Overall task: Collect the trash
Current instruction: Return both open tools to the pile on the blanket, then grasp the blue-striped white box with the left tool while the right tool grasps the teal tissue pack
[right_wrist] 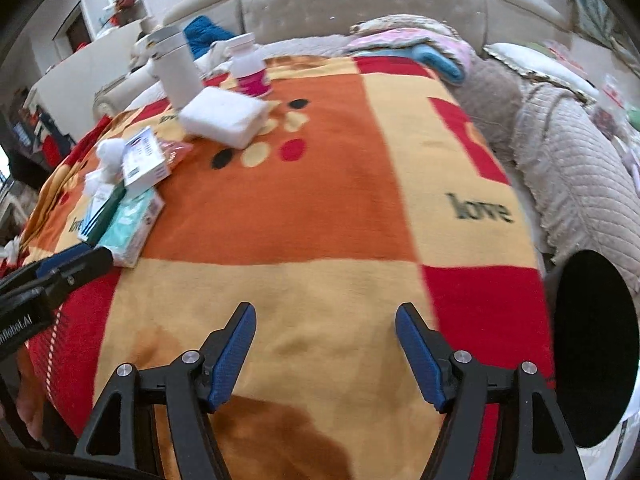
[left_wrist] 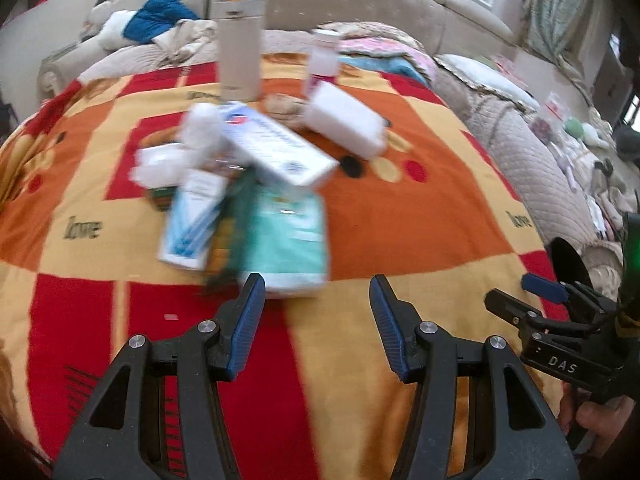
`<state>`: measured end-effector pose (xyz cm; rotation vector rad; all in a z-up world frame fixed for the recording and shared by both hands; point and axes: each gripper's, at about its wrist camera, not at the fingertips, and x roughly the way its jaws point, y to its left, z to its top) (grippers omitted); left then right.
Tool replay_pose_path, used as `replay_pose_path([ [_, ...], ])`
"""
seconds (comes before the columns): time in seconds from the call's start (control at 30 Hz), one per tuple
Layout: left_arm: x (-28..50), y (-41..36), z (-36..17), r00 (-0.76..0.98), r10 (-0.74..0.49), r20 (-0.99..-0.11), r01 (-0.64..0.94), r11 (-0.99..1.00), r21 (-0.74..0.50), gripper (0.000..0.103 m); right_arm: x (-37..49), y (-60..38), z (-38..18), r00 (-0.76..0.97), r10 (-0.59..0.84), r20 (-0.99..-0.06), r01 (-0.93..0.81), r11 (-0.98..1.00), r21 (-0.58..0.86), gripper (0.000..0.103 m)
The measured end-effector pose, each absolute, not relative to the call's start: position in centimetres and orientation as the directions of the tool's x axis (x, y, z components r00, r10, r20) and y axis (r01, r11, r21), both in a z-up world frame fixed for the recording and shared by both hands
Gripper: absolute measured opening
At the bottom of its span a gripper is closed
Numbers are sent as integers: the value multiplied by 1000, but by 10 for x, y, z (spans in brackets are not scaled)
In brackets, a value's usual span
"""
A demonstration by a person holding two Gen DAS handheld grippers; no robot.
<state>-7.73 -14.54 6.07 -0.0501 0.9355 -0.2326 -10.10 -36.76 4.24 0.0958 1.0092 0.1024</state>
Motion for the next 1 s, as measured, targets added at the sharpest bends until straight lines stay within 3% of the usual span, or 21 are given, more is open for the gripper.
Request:
replay_pose_path([
  [0.33,-47,-67,53,578,-127,-806,9,989,-149,53,-83,-322,45,508,206,-837,-126,978,164,73],
  [0.77,-5,-74,35,514,-232,-826,93,972,-215,53,-60,-274,47,477,262,-839,-211,961,181,73],
  [0.83,-4,-68,34,520,-237,-821,84,970,-226,50,-58,-271,47,474,272,-837,-217,958,188,73],
  [0.9,-4,-60,33,511,-291,-809,101,955,-280,34,-54,-267,47,471,286,-835,-223,954,201,73],
  [1.0,-8,-52,36,516,-280,-809,98,958,-269,33,-46,-259,48,463,318,-828,-228,945,236,73],
])
